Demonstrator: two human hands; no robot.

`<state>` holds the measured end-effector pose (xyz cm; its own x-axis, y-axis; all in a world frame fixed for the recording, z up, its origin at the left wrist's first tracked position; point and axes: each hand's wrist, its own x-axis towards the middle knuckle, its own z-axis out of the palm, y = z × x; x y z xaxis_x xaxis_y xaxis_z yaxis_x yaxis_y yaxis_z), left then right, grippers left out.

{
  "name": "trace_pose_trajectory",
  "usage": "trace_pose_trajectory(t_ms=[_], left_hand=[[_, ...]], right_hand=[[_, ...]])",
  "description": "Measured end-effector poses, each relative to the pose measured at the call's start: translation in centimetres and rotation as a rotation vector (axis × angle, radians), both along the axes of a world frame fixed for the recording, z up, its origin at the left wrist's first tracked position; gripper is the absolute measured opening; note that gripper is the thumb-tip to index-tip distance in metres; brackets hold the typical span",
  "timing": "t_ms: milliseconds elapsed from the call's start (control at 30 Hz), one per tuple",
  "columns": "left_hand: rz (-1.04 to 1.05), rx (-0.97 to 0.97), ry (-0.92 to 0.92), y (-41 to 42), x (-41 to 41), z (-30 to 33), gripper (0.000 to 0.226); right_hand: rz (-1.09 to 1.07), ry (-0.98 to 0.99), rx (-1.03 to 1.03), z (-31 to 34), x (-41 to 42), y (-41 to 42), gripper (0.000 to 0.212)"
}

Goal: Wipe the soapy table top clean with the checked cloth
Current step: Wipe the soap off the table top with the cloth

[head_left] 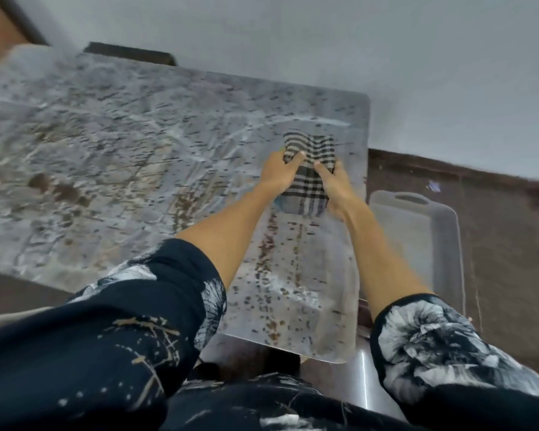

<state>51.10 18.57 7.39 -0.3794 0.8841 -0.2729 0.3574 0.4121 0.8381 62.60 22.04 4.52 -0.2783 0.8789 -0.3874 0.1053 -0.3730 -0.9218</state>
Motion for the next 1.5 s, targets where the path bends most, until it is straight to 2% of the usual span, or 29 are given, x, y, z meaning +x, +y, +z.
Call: trace_pose_trajectory(t_ms=[100, 267, 367, 733, 933, 1200, 1500], left_hand=[[0.112, 0.011, -0.004, -4.2, -6.5, 0.6, 0.062], [0.238, 0.040, -0.036, -11.3, -17.0, 1.0, 0.057], [0.297, 0.047, -0.020, -15.2, -22.8, 0.5, 0.065], [0.513, 0.062, -0.014, -25.9, -38.9, -0.3, 0.065], [0.624, 0.093, -0.017, -28.4, -44.7, -1.0, 0.064], [0.732, 0.068, -0.052, -30.4, -54.2, -2.0, 0.063], [0.726, 0.001, -0.024, -27.6, -64.9, -2.8, 0.060]], right_hand=[[0.126, -0.013, 0.012, -0.1, -7.3, -2.6, 0.067], [0.230, -0.055, 0.033, 1.6, -19.0, -8.9, 0.064], [0.255, -0.120, 0.021, 1.9, -25.1, -12.4, 0.062], [0.446, -0.161, 0.136, 2.3, -42.4, -21.6, 0.055], [0.601, -0.228, 0.222, 2.0, -49.3, -22.7, 0.055], [0.733, -0.249, 0.190, 1.2, -59.8, -24.2, 0.053], [0.716, -0.237, 0.089, 1.0, -70.0, -22.0, 0.055]])
